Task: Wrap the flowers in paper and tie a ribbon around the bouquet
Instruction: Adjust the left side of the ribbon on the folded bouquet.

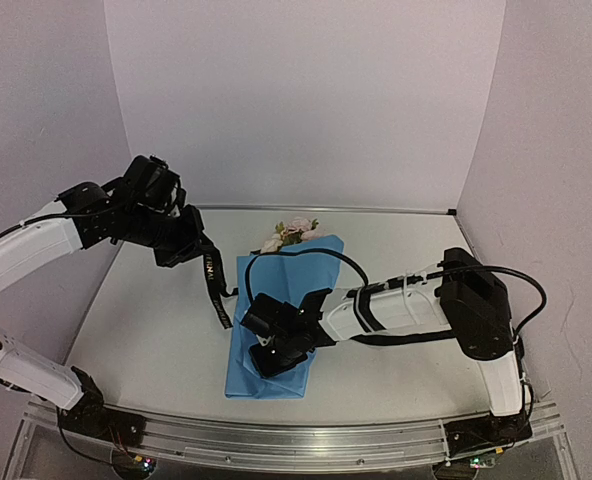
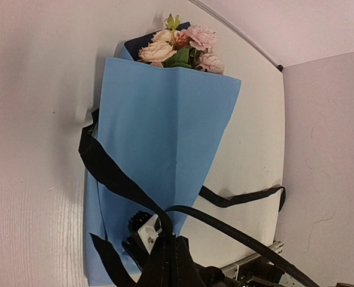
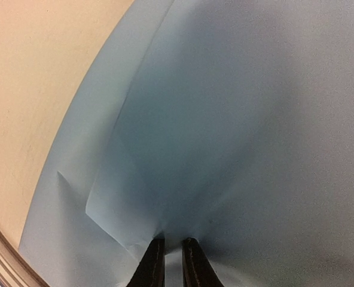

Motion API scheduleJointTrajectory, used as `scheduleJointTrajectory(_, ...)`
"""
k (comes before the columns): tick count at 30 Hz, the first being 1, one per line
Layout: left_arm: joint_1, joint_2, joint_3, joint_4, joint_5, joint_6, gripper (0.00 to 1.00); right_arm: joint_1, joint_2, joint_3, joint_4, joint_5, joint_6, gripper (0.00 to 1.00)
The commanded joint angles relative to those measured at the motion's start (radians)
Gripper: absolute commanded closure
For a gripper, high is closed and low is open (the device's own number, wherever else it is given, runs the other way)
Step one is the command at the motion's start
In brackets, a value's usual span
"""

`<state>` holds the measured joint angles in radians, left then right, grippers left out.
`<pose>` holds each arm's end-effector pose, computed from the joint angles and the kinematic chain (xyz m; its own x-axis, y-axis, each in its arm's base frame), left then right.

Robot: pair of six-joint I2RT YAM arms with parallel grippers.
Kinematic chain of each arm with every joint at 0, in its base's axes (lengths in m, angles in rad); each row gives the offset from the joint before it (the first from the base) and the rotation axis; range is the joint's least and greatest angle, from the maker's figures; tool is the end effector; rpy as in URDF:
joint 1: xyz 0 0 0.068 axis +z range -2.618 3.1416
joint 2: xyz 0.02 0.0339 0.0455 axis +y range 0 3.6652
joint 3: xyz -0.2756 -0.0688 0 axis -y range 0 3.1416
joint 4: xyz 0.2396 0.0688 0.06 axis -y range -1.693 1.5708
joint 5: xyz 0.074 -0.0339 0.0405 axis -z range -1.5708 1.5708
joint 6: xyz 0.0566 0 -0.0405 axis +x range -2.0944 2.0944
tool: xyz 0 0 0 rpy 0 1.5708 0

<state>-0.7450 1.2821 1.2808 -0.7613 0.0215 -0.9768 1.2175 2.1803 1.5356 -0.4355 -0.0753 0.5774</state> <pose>0.2018 -0.1878 0.3472 -0.8554 -0.3382 -0.3924 -0.0351 0.7935 -0.6075 0.1575 0.4394 0.1284 -0.7731 -0.5232 -0.3585 -0.6276 0.7129 0.3128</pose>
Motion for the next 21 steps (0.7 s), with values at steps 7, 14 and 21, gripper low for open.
scheduleJointTrajectory(7, -0.249, -0.099, 0.086, -0.043, -0.163, -0.142, 1.00, 0.017, 0.091, -0.061, -0.075, -0.070, 0.027, 0.87)
scheduleJointTrajectory(14, -0.285, -0.105, 0.076, -0.022, -0.239, -0.139, 1.00, 0.018, 0.090, -0.068, -0.075, -0.066, 0.037, 0.87)
scheduleJointTrajectory(21, -0.044, -0.158, -0.132, 0.180, -0.096, -0.030, 1.00, 0.017, 0.080, -0.074, -0.074, -0.053, 0.051, 0.88)
